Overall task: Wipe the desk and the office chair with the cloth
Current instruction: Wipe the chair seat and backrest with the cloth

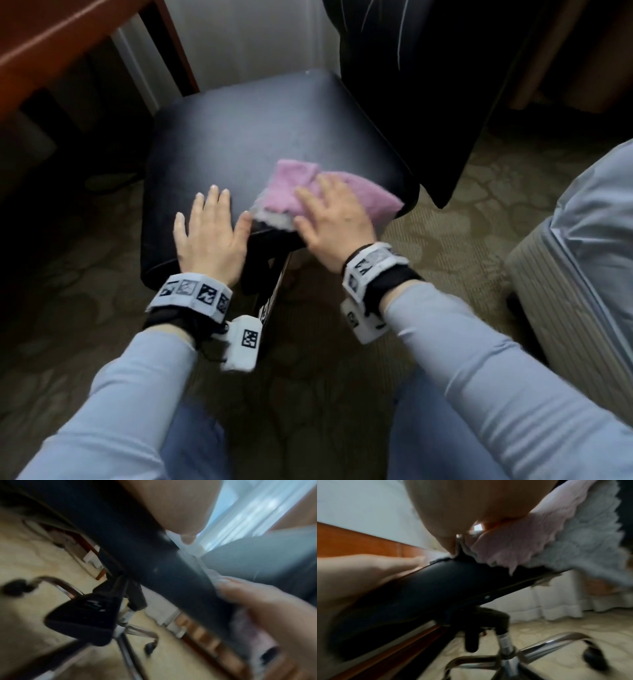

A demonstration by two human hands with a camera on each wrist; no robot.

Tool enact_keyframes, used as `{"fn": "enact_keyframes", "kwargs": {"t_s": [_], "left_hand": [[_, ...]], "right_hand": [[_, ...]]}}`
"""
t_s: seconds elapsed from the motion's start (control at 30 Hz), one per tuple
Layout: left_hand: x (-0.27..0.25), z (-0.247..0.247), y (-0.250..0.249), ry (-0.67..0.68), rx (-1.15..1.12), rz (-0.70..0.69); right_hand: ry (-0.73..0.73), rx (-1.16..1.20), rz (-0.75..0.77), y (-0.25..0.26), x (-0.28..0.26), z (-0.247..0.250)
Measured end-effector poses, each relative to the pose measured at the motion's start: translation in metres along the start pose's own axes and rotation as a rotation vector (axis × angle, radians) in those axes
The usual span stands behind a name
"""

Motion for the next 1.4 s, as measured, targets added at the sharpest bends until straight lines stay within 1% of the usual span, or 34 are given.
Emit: {"fn": "enact_keyframes", "kwargs": {"t_s": [0.03,0.1,0.13,0.17,0.2,0.27,0.3,0.33,0.37,0.4,0.5,0.53,0.57,0.6,0.63,0.67,0.7,0.73,0.77,0.8,0.83,0.93,0.97,1.0,1.03,1.07,1.13,1.17,1.2,1.23,1.27,1.33,1.37,1.4], "left_hand": [[-0.001,-0.002,-0.004,-0.026,0.057,0.003],[-0.003,-0.002,-0.006,-0.062,0.084,0.011],[-0.002,-0.003,-0.007,-0.065,0.099,0.017],[-0.002,-0.003,-0.008,-0.069,0.106,0.019],[-0.002,-0.003,-0.009,-0.077,0.102,0.014],[-0.004,-0.001,-0.011,-0.094,0.094,-0.006],[-0.004,0.0,-0.009,-0.094,0.094,-0.016],[-0.003,0.001,-0.007,-0.082,0.095,-0.021],[-0.002,0.001,-0.004,-0.064,0.094,-0.018],[-0.002,0.002,-0.002,-0.051,0.093,-0.015],[-0.002,0.003,-0.001,-0.045,0.089,-0.007],[-0.002,0.003,-0.002,-0.044,0.087,-0.005],[-0.002,0.0,-0.003,-0.044,0.088,-0.004],[-0.002,-0.001,-0.003,-0.045,0.091,-0.003],[-0.002,-0.002,-0.004,-0.051,0.096,-0.004],[-0.002,-0.001,-0.004,-0.06,0.099,-0.006],[-0.002,0.0,-0.005,-0.071,0.101,-0.009],[-0.003,0.001,-0.005,-0.079,0.103,-0.01],[-0.003,0.002,-0.004,-0.087,0.105,-0.009],[-0.003,0.003,-0.003,-0.09,0.106,-0.009],[-0.003,0.003,-0.002,-0.089,0.106,-0.011],[-0.003,0.002,-0.002,-0.083,0.101,-0.004],[-0.003,0.0,-0.003,-0.08,0.101,0.0],[-0.003,-0.001,-0.004,-0.076,0.101,0.002],[-0.002,-0.002,-0.005,-0.073,0.1,0.002],[-0.002,-0.002,-0.005,-0.073,0.1,0.002],[-0.001,-0.001,-0.004,-0.073,0.101,-0.003],[-0.001,0.0,-0.003,-0.067,0.104,-0.005],[-0.001,0.0,-0.001,-0.062,0.105,-0.003],[-0.002,0.0,0.0,-0.062,0.106,0.002],[-0.003,0.0,0.0,-0.063,0.106,0.006],[-0.005,-0.001,-0.003,-0.072,0.111,0.013],[-0.006,-0.001,-0.005,-0.08,0.113,0.02],[-0.007,-0.001,-0.008,-0.088,0.112,0.028]], "right_hand": [[-0.048,-0.005,-0.089,-0.026,0.002,0.008],[-0.024,-0.009,-0.245,-0.06,0.001,0.009],[-0.012,-0.021,-0.286,-0.06,-0.001,0.006],[-0.003,-0.033,-0.284,-0.046,-0.002,0.002],[0.022,-0.04,-0.231,-0.023,-0.002,-0.005],[0.065,-0.075,-0.046,0.027,-0.002,-0.02],[0.056,-0.089,0.022,0.036,-0.002,-0.02],[0.061,-0.086,0.039,0.029,-0.001,-0.017],[0.065,-0.084,0.003,0.008,0.002,-0.012],[0.049,-0.085,-0.08,-0.023,0.003,-0.007],[-0.065,0.017,-0.396,-0.119,-0.007,0.014],[-0.095,0.046,-0.467,-0.131,-0.011,0.017],[-0.113,0.044,-0.509,-0.127,-0.013,0.02],[-0.13,0.009,-0.507,-0.109,-0.012,0.019],[-0.139,-0.039,-0.432,-0.08,-0.008,0.017],[-0.123,-0.087,-0.292,-0.045,-0.003,0.01],[-0.069,-0.116,-0.137,-0.011,-0.001,0.0],[0.002,-0.117,-0.032,0.008,-0.001,-0.006],[0.06,-0.115,0.014,0.008,0.001,-0.008],[0.085,-0.109,0.0,-0.006,0.004,-0.006],[0.074,-0.108,-0.065,-0.031,0.005,-0.002],[-0.013,0.019,-0.391,-0.121,0.0,0.016],[-0.03,0.04,-0.466,-0.13,-0.004,0.018],[-0.033,0.037,-0.495,-0.122,-0.005,0.017],[-0.035,0.013,-0.457,-0.101,-0.003,0.013],[-0.003,-0.021,-0.355,-0.069,0.001,0.005],[0.075,-0.072,-0.088,-0.01,-0.001,-0.013],[0.111,-0.084,-0.008,0.003,-0.007,-0.016],[0.148,-0.096,0.034,0.0,-0.008,-0.014],[0.162,-0.114,0.03,-0.014,-0.004,-0.009],[0.174,-0.126,-0.022,-0.036,0.001,-0.004],[0.178,-0.081,-0.225,-0.09,0.015,0.009],[0.176,-0.044,-0.312,-0.105,0.018,0.015],[0.172,-0.038,-0.355,-0.103,0.02,0.018]]}}
Point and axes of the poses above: each hand's wrist, its own x-axis towards the middle knuckle, its own z-axis out of the back of the hand, y = z × x, the point moved 10 cm from there along x, towards the middle knuckle, and after that the axes turned 14 degrees about y, right-handed, at the moved point
